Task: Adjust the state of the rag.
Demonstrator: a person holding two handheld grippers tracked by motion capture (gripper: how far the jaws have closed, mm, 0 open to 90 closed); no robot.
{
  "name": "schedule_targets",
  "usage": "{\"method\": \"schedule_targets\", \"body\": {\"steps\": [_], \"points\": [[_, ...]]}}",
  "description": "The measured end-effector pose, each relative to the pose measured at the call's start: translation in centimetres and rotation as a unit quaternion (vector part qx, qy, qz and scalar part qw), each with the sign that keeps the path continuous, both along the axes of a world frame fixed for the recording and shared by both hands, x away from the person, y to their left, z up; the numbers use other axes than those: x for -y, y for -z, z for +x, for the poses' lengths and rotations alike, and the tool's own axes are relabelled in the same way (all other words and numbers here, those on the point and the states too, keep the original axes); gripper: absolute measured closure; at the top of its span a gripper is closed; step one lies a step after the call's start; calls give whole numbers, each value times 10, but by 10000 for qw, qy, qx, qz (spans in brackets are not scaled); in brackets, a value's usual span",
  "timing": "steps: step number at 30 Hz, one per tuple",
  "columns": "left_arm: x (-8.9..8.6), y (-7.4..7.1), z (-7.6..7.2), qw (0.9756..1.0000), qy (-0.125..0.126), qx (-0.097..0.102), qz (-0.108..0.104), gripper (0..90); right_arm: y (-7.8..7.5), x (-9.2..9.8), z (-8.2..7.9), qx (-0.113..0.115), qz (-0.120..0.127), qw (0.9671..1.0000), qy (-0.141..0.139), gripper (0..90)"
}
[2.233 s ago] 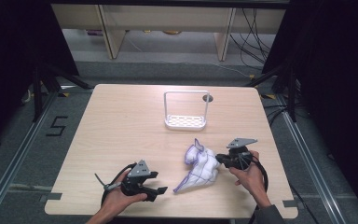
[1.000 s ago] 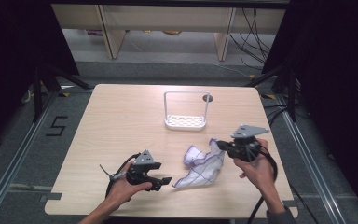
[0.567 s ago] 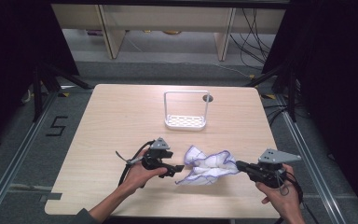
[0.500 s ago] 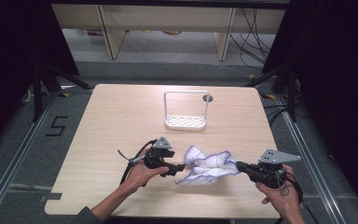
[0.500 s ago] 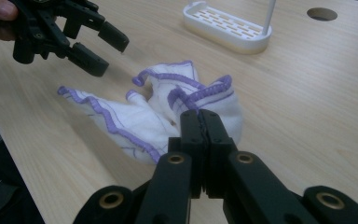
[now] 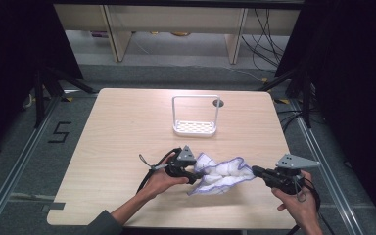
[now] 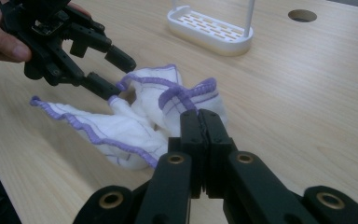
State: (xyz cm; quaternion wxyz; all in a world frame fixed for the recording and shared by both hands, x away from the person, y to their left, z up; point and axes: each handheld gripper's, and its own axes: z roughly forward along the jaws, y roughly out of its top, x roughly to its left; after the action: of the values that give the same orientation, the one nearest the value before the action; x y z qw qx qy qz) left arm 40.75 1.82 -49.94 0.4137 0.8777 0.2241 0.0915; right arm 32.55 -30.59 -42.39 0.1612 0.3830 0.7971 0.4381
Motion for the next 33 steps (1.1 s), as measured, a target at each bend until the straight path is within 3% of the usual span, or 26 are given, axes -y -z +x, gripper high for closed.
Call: {"method": "schedule_targets", "body": {"steps": [2,4,6,7,8,9,11,13,14,16,17,19,23,24,27,29,32,33], "points": [[4,1,3,9998,136,135,87,633,1,1,2,-2,54,10000,4,895],[6,0,6,9997,112,213,88,788,1,3,5,27,26,10000,52,896],[4,-3,7,9997,137,205,-35,837,1,2,5,-50,184,9997,139,896],[2,-6,6,9997,126,207,-90,847,0,5,8,77,56,9999,94,896],[-1,-10,5,9995,144,239,-140,852,0,4,8,0,194,9997,166,896],[-6,-15,3,9994,162,253,-189,854,-2,5,10,61,91,9998,160,896],[-18,-28,-2,9990,192,306,-263,855,-4,4,12,57,184,9997,175,896],[-33,-43,-8,9985,210,360,-352,855,-7,3,16,206,113,9996,173,896],[-40,-50,-12,9980,219,329,-488,855,-8,0,18,171,233,9994,166,896],[-58,-65,-18,9974,190,334,-609,855,-10,-3,22,270,233,9992,161,897],[-66,-72,-22,9970,152,329,-680,855,-13,-5,23,236,227,9994,96,897],[-82,-85,-32,9965,140,308,-769,855,-16,-13,26,400,289,9988,15,897],[-102,-99,-49,9949,225,283,-944,854,-27,-28,21,342,347,9985,-236,897],[-106,-104,-54,9945,227,270,-985,855,-29,-31,20,522,350,9976,-289,897],[-118,-115,-64,9922,298,280,-1178,854,-38,-40,13,499,443,9968,-450,898],[-124,-123,-64,9899,314,253,-1360,853,-45,-44,8,574,443,9959,-540,898],[-127,-125,-49,9907,72,239,-1341,852,-48,-46,12,655,462,9958,-452,897],[-126,-121,-40,9917,-31,169,-1270,851,-47,-44,17,553,366,9968,-456,897]]}}
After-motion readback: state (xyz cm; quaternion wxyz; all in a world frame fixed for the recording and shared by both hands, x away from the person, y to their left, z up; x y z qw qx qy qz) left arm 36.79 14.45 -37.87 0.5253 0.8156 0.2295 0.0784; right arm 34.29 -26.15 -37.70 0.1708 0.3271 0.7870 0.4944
